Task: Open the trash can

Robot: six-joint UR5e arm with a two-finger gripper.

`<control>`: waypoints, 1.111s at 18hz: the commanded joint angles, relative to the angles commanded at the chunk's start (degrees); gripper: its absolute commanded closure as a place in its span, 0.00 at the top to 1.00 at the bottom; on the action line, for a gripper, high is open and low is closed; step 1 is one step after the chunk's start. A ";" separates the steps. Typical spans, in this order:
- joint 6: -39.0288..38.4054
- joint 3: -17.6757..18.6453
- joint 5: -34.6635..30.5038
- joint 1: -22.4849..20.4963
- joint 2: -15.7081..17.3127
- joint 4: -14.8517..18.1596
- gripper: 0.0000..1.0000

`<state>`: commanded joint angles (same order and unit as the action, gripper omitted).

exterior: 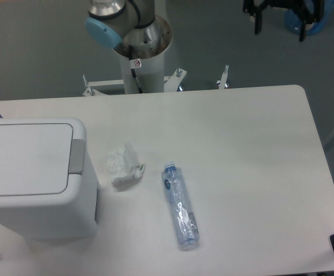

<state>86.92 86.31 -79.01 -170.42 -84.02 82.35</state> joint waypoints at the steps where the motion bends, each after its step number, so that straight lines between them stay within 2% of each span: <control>1: 0.00 0.09 -0.09 0.00 0.09 0.09 1.00; 13: -0.87 0.26 1.14 0.26 0.35 0.09 1.00; 17: -4.03 0.26 1.23 1.49 0.53 0.00 1.00; 20: -10.52 0.17 2.02 3.68 0.26 -0.17 1.00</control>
<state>76.40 86.48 -77.00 -166.74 -83.76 82.18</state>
